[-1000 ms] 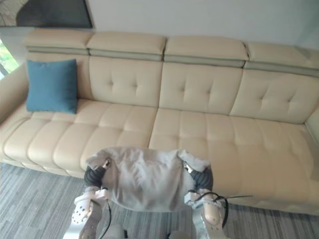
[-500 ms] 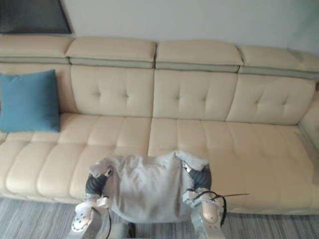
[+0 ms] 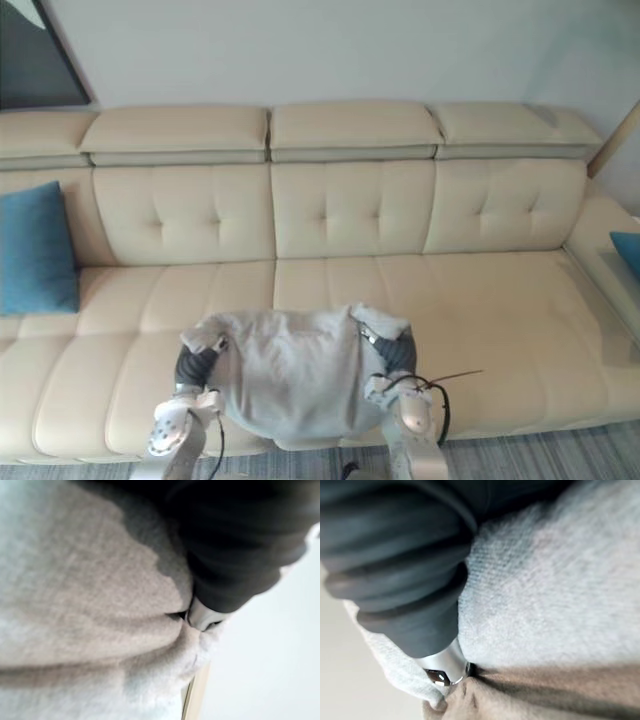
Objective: Pick up cushions and gather them together orderly.
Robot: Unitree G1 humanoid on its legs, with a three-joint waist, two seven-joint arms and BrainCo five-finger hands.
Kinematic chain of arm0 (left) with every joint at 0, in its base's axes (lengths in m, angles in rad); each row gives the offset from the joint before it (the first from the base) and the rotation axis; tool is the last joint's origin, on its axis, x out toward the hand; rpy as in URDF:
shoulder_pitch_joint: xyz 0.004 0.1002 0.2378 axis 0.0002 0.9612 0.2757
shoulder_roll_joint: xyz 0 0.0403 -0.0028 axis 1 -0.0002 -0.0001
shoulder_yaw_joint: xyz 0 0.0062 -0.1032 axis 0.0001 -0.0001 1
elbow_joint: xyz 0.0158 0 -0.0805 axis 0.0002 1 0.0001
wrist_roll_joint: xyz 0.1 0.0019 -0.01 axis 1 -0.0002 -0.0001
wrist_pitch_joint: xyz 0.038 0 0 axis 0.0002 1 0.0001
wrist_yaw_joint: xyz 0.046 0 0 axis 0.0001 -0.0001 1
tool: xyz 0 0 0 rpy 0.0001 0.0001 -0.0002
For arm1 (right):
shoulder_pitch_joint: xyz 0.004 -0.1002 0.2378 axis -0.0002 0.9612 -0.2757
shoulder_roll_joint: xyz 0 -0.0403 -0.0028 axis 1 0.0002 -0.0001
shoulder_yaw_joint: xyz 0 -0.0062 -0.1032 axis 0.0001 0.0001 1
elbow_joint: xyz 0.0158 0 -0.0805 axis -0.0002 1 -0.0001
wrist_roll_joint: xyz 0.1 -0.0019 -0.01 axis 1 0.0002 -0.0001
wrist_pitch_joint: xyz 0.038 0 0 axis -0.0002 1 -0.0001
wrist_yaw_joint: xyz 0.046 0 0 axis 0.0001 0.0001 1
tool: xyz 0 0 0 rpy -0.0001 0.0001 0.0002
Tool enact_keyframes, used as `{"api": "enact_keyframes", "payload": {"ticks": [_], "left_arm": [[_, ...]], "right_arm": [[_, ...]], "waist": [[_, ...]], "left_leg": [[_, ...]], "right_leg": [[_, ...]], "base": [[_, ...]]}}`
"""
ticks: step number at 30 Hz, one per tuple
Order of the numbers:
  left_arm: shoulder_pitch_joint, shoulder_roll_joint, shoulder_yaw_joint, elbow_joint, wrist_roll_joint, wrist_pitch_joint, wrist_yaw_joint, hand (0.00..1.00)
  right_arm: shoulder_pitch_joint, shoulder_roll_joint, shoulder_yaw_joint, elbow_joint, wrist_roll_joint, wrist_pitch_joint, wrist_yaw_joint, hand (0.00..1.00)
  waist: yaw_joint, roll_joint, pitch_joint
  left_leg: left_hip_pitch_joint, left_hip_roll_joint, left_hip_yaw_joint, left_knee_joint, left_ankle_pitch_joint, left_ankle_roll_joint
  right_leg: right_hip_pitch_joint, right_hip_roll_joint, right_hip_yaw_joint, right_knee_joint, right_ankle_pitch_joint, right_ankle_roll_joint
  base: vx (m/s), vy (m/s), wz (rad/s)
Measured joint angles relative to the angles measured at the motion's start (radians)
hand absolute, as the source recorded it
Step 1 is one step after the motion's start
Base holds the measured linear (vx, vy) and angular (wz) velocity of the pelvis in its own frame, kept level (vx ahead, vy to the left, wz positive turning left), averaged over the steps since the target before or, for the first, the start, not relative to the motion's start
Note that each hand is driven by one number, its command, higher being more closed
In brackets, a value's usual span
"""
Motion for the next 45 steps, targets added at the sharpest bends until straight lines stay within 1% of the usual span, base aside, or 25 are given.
{"api": "enact_keyframes", "payload": {"ticks": [3,4,5,8,9,10,11,12,14,15,16,17,19,21,22,24,25,27,29,32,33,37,41,44,45], "left_arm": [[-0.003,0.000,0.005,-0.039,0.018,0.008,0.009,1.00],[-0.007,0.001,0.006,-0.047,0.030,0.008,0.011,1.00],[-0.050,0.003,0.007,-0.057,0.044,0.008,0.031,1.00],[-0.167,0.012,0.026,-0.057,0.050,0.008,0.073,1.00],[-0.237,0.030,0.032,-0.057,0.051,0.006,0.109,1.00],[-0.273,0.038,0.038,-0.056,0.051,0.006,0.128,1.00],[-0.346,0.053,0.054,-0.054,0.053,0.003,0.156,1.00],[-0.416,0.066,0.061,-0.044,0.050,-0.014,0.193,1.00],[-0.510,0.073,0.076,-0.006,0.046,-0.036,0.230,1.00],[-0.574,0.083,0.085,0.023,0.040,-0.049,0.262,1.00],[-0.634,0.103,0.085,0.049,0.030,-0.058,0.287,1.00],[-0.659,0.112,0.085,0.060,0.027,-0.060,0.296,1.00],[-0.771,0.154,0.086,0.114,0.026,-0.063,0.337,1.00],[-0.855,0.170,0.086,0.177,0.026,-0.068,0.350,1.00],[-0.875,0.173,0.086,0.191,0.025,-0.068,0.359,1.00],[-0.960,0.193,0.089,0.251,0.004,-0.072,0.372,1.00],[-1.006,0.204,0.094,0.286,-0.010,-0.072,0.377,1.00],[-1.099,0.219,0.094,0.378,-0.042,-0.072,0.374,1.00],[-1.162,0.221,0.094,0.443,-0.053,-0.072,0.365,1.00],[-1.228,0.224,0.094,0.502,-0.071,-0.073,0.352,1.00],[-1.262,0.231,0.095,0.539,-0.075,-0.073,0.344,0.00],[-1.340,0.247,0.119,0.652,-0.092,-0.073,0.318,0.00],[-1.385,0.271,0.160,0.694,-0.093,-0.073,0.296,0.00],[-1.461,0.307,0.162,0.749,-0.088,-0.067,0.282,0.00],[-1.488,0.319,0.162,0.771,-0.087,-0.059,0.266,0.00]], "right_arm": [[-0.014,0.004,0.003,-0.010,-0.002,0.000,-0.005,1.00],[-0.022,0.005,0.003,-0.010,-0.003,0.000,-0.007,1.00],[-0.060,0.005,0.004,-0.010,-0.038,0.000,-0.024,1.00],[-0.176,0.002,0.010,-0.002,-0.085,0.004,-0.055,1.00],[-0.257,-0.001,0.016,0.011,-0.114,0.004,-0.082,1.00],[-0.300,-0.001,0.017,0.019,-0.122,0.004,-0.093,1.00],[-0.394,-0.005,0.023,0.046,-0.125,0.003,-0.115,1.00],[-0.477,-0.015,0.029,0.070,-0.132,0.000,-0.143,1.00],[-0.574,-0.033,0.037,0.105,-0.153,-0.001,-0.171,1.00],[-0.627,-0.041,0.044,0.125,-0.159,0.000,-0.201,1.00],[-0.668,-0.041,0.046,0.129,-0.170,0.000,-0.228,1.00],[-0.684,-0.041,0.047,0.129,-0.179,0.000,-0.240,1.00],[-0.766,-0.049,0.047,0.144,-0.199,0.000,-0.300,1.00],[-0.835,-0.072,0.046,0.175,-0.219,0.001,-0.329,1.00],[-0.852,-0.079,0.046,0.182,-0.230,0.001,-0.338,1.00],[-0.928,-0.096,0.044,0.206,-0.236,0.001,-0.370,1.00],[-0.961,-0.108,0.044,0.212,-0.236,0.001,-0.381,1.00],[-1.023,-0.118,0.025,0.243,-0.236,0.002,-0.404,1.00],[-1.070,-0.129,0.000,0.284,-0.236,0.004,-0.418,1.00],[-1.124,-0.149,-0.007,0.332,-0.236,0.005,-0.434,1.00],[-1.159,-0.159,-0.018,0.362,-0.236,0.006,-0.437,0.00],[-1.244,-0.178,-0.051,0.457,-0.233,0.010,-0.445,0.00],[-1.301,-0.209,-0.072,0.474,-0.188,0.010,-0.443,0.00],[-1.366,-0.250,-0.078,0.543,-0.148,0.010,-0.426,0.00],[-1.379,-0.268,-0.083,0.558,-0.121,0.010,-0.415,0.00]], "waist": [[0.004,0.000,-0.002],[0.005,-0.001,-0.004],[0.008,0.001,-0.006],[0.015,0.005,-0.004],[0.021,0.006,-0.004],[0.021,0.006,-0.004],[0.023,0.006,-0.003],[0.027,0.008,-0.001],[0.033,0.013,0.003],[0.035,0.013,0.004],[0.035,0.014,0.006],[0.035,0.014,0.006],[0.033,0.010,0.019],[0.033,0.011,0.046],[0.031,0.011,0.047],[0.026,0.009,0.063],[0.024,0.009,0.083],[0.015,0.011,0.092],[0.011,0.011,0.104],[0.007,0.011,0.124],[0.005,0.010,0.128],[0.001,0.009,0.178],[0.000,0.008,0.196],[-0.001,0.009,0.199],[-0.001,0.008,0.199]], "left_leg": [[0.001,-0.004,-0.024,-0.022,0.020,-0.014],[0.000,-0.008,-0.030,-0.029,0.025,-0.013],[-0.004,-0.019,-0.056,-0.053,0.048,-0.011],[-0.026,-0.033,-0.078,-0.094,0.091,-0.006],[-0.047,-0.038,-0.086,-0.107,0.111,-0.006],[-0.064,-0.041,-0.092,-0.107,0.121,-0.004],[-0.104,-0.046,-0.103,-0.108,0.141,0.000],[-0.140,-0.047,-0.106,-0.113,0.156,0.000],[-0.182,-0.047,-0.113,-0.114,0.170,-0.001],[-0.211,-0.047,-0.113,-0.114,0.179,-0.002],[-0.238,-0.044,-0.113,-0.115,0.185,-0.010],[-0.252,-0.043,-0.112,-0.115,0.187,-0.013],[-0.299,-0.040,-0.100,-0.115,0.198,-0.024],[-0.316,-0.038,-0.091,-0.121,0.208,-0.028],[-0.328,-0.038,-0.089,-0.122,0.212,-0.030],[-0.367,-0.036,-0.073,-0.139,0.233,-0.035],[-0.375,-0.035,-0.070,-0.147,0.242,-0.039],[-0.425,-0.030,-0.068,-0.148,0.252,-0.046],[-0.453,-0.021,-0.065,-0.148,0.257,-0.050],[-0.482,-0.015,-0.063,-0.148,0.262,-0.058],[-0.510,-0.012,-0.062,-0.148,0.265,-0.060],[-0.556,0.000,-0.060,-0.146,0.269,-0.065],[-0.585,0.005,-0.058,-0.145,0.272,-0.070],[-0.586,0.007,-0.058,-0.147,0.272,-0.070],[-0.589,0.007,-0.059,-0.148,0.272,-0.070]], "right_leg": [[0.016,-0.001,-0.026,-0.020,0.004,0.000],[0.016,-0.004,-0.030,-0.024,0.005,0.001],[0.018,-0.014,-0.046,-0.043,0.014,0.005],[0.010,-0.025,-0.072,-0.082,0.040,0.006],[-0.008,-0.029,-0.080,-0.091,0.051,0.004],[-0.022,-0.032,-0.084,-0.091,0.056,0.003],[-0.057,-0.037,-0.092,-0.094,0.069,-0.002],[-0.090,-0.037,-0.094,-0.098,0.081,-0.006],[-0.133,-0.037,-0.100,-0.096,0.091,-0.013],[-0.165,-0.038,-0.100,-0.087,0.093,-0.017],[-0.203,-0.039,-0.098,-0.068,0.095,-0.019],[-0.219,-0.039,-0.096,-0.062,0.096,-0.020],[-0.285,-0.039,-0.082,-0.041,0.106,-0.029],[-0.310,-0.039,-0.074,-0.041,0.118,-0.032],[-0.324,-0.039,-0.073,-0.041,0.122,-0.034],[-0.373,-0.037,-0.068,-0.046,0.140,-0.041],[-0.390,-0.035,-0.063,-0.047,0.149,-0.043],[-0.438,-0.028,-0.060,-0.056,0.165,-0.049],[-0.453,-0.016,-0.058,-0.088,0.189,-0.054],[-0.470,-0.007,-0.059,-0.112,0.206,-0.058],[-0.489,-0.002,-0.058,-0.130,0.220,-0.060],[-0.506,0.016,-0.055,-0.193,0.260,-0.060],[-0.534,0.022,-0.053,-0.199,0.265,-0.062],[-0.532,0.023,-0.053,-0.206,0.265,-0.062],[-0.532,0.023,-0.054,-0.209,0.265,-0.062]], "base": [[0.04,-0.010,0.28],[0.04,0.013,0.39],[0.02,0.016,0.41],[-0.02,0.012,0.34],[-0.07,-0.008,0.23],[-0.12,-0.025,0.23],[-0.14,-0.041,0.18],[-0.13,-0.041,0.17],[-0.13,-0.050,0.09],[-0.14,-0.063,0.04],[-0.11,-0.050,0.00],[-0.11,-0.045,-0.07],[-0.10,-0.035,-0.15],[-0.09,-0.024,-0.16],[-0.11,-0.025,-0.14],[-0.09,-0.031,-0.12],[-0.07,-0.041,-0.12],[-0.04,-0.040,-0.08],[0.00,-0.030,-0.06],[0.00,-0.009,-0.02],[0.00,-0.008,-0.03],[0.00,0.000,-0.02],[0.00,0.000,0.00],[0.01,0.005,0.01],[0.02,0.019,0.05]]}}
